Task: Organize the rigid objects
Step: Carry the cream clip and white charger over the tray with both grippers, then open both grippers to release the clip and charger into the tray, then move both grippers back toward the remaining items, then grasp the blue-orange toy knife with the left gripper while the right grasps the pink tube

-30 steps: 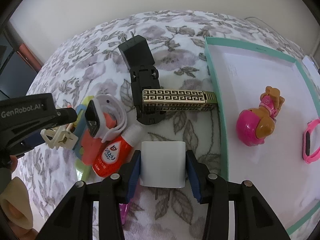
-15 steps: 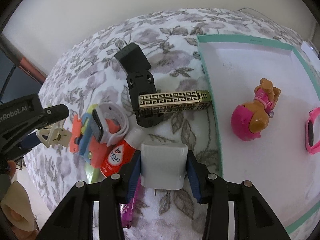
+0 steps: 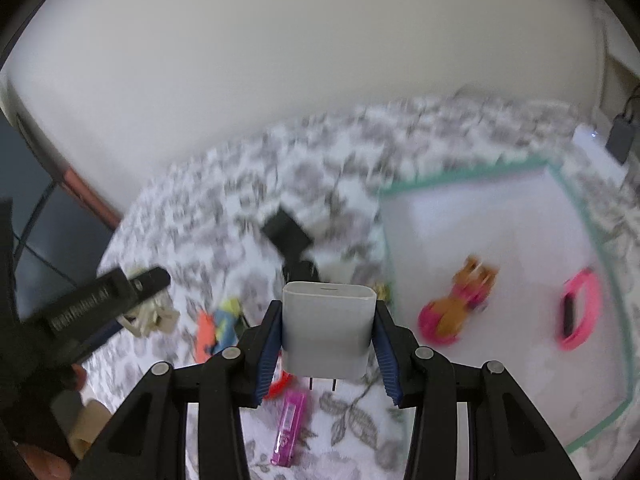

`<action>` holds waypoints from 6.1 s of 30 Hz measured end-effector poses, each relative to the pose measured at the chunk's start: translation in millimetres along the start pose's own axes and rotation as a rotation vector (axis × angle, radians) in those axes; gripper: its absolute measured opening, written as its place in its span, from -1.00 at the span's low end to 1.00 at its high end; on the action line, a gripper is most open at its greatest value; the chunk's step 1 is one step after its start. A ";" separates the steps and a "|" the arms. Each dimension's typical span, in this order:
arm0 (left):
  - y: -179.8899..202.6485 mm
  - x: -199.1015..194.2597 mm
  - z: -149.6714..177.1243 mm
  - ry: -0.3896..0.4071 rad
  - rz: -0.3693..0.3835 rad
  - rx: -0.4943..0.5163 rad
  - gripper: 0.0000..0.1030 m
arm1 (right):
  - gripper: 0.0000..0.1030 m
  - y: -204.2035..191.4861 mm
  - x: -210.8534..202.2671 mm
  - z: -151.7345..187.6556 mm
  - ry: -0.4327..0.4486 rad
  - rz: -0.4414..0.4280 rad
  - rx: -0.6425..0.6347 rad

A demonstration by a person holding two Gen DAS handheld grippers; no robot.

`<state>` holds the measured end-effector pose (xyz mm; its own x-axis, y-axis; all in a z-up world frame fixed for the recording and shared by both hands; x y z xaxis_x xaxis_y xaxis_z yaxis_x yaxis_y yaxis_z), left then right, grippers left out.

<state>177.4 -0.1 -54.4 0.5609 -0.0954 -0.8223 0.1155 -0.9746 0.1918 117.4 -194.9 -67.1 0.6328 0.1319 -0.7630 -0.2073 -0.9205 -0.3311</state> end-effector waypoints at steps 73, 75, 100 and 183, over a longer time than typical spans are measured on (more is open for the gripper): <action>160.9 20.5 113.4 -0.095 0.092 0.469 0.75 | 0.42 193.2 -45.9 10.5 0.002 0.487 0.246; 152.7 18.4 103.1 -0.075 0.081 0.433 0.76 | 0.56 186.6 -49.5 6.0 0.024 0.483 0.232; -38.9 28.9 17.7 -0.070 -0.119 -0.071 1.00 | 1.00 54.2 2.6 16.5 0.000 0.234 -0.024; -77.4 105.5 41.1 -0.211 -0.235 0.048 1.00 | 0.29 -26.3 87.2 140.0 -0.450 0.166 -0.358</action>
<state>193.9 57.0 -178.1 0.3408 0.0986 -0.9349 0.1803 -0.9829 -0.0379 73.6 -107.7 -202.6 0.2191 0.0468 -0.9746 0.0374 -0.9985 -0.0396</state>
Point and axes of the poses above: each gripper's, at about its wrist camera, not at the fingertips, and x roughly the way its jaws point, y to its right, z to its underside, the point moved 9 cm from there along x, roughly the way its jaws point
